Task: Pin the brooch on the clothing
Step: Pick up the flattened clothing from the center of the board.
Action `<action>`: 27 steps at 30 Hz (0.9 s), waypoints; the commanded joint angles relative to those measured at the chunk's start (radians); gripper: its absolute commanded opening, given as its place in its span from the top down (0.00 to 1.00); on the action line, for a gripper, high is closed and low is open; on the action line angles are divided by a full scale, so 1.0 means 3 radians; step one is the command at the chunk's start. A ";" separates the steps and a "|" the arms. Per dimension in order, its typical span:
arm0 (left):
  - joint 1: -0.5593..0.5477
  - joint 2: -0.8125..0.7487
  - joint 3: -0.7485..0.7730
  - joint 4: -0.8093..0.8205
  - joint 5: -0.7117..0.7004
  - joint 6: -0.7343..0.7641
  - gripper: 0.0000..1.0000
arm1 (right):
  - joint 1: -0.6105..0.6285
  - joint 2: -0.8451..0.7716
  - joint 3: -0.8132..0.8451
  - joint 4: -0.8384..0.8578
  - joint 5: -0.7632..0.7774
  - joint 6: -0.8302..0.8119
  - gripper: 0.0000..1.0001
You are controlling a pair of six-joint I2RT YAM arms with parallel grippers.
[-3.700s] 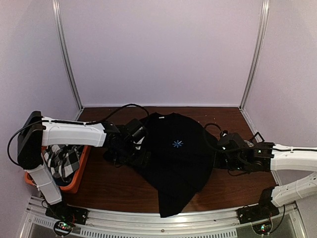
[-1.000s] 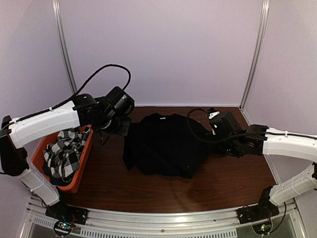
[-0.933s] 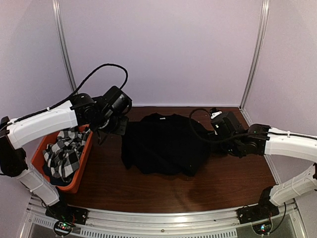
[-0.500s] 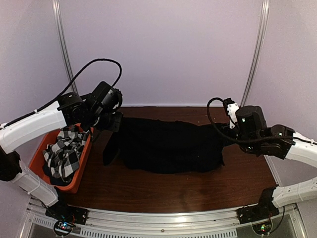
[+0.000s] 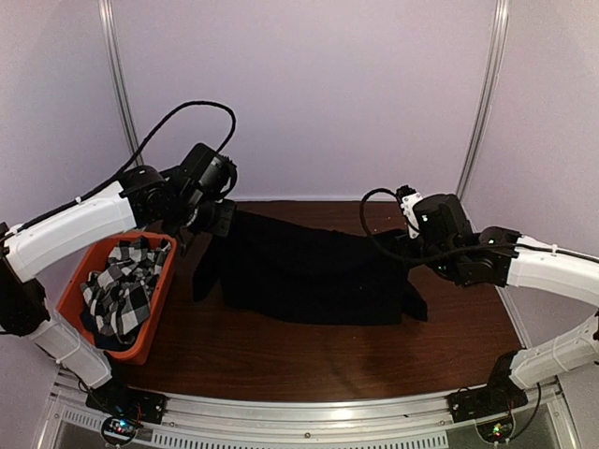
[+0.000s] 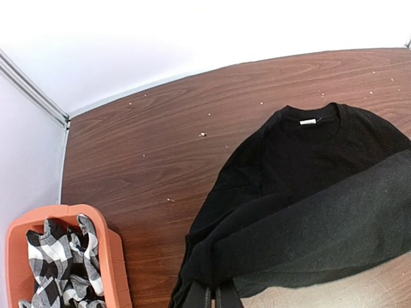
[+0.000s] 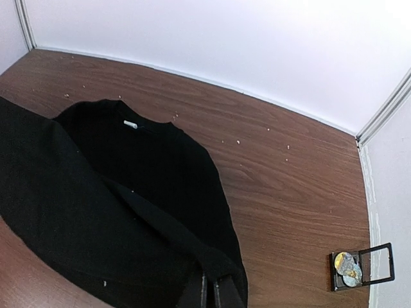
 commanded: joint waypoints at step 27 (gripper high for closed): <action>0.0122 0.0118 -0.0872 0.0075 0.0826 -0.0403 1.00 | -0.0079 -0.0137 -0.0193 -0.0595 -0.0185 0.0835 0.95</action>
